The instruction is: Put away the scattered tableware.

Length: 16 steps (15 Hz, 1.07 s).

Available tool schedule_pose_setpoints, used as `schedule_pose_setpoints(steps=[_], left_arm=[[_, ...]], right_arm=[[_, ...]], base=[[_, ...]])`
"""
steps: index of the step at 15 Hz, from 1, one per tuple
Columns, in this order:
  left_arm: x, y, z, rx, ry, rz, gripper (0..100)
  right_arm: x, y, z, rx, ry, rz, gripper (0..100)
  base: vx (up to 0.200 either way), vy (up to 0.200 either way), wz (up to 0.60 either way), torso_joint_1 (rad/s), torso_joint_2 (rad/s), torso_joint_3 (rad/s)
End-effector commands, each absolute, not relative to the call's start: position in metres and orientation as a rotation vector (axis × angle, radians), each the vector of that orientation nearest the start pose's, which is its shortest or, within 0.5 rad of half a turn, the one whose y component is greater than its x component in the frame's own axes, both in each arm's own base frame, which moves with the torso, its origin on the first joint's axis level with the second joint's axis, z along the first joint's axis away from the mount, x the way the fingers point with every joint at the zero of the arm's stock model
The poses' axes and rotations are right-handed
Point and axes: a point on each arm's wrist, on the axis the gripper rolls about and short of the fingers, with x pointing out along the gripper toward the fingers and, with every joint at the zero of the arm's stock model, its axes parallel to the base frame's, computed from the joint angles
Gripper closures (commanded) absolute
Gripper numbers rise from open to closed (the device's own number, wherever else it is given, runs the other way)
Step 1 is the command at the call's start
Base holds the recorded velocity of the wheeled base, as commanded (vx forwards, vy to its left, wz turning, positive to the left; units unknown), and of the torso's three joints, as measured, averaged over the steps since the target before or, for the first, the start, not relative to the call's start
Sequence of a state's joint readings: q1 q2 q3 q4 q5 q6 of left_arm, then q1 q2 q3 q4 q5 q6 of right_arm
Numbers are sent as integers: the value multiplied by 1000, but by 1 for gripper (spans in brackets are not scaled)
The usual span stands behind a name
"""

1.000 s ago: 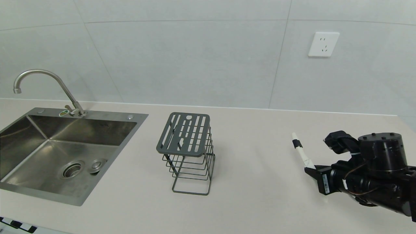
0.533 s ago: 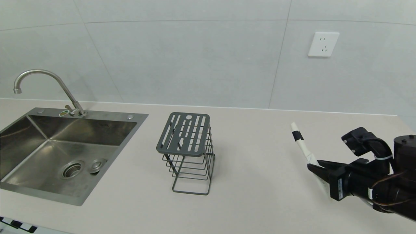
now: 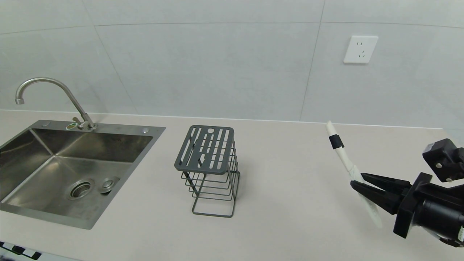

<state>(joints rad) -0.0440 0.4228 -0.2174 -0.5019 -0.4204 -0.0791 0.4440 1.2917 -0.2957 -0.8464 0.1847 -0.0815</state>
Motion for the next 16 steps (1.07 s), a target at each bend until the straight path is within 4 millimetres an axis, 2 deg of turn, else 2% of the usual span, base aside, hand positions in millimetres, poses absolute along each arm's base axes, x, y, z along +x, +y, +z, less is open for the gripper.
schedule_pose_setpoints(steps=[1,2,5,7,9,12,16], left_arm=[[61,-15,207,-38,-212,-520,0],[83,-21,216,-36,-235,-596,0],[108,-32,218,-34,-239,-749,0],[116,-36,217,-17,-259,-833,0],[124,-39,216,-7,-267,-881,0],[138,-45,214,7,-289,-943,0],[161,-59,206,8,-318,-1005,0]], right_arm=[[151,77,170,-98,100,641,100],[148,76,171,-95,57,672,100],[157,81,167,-90,-9,705,100],[171,89,156,-109,-110,774,100],[181,86,147,-128,-124,825,100],[192,88,152,-138,-160,842,100],[193,90,153,-160,-187,877,100]], base=[[0,0,0,0,0,0],[0,0,0,0,0,0],[0,0,0,0,0,0],[0,0,0,0,0,0],[0,0,0,0,0,0],[0,0,0,0,0,0],[0,0,0,0,0,0]])
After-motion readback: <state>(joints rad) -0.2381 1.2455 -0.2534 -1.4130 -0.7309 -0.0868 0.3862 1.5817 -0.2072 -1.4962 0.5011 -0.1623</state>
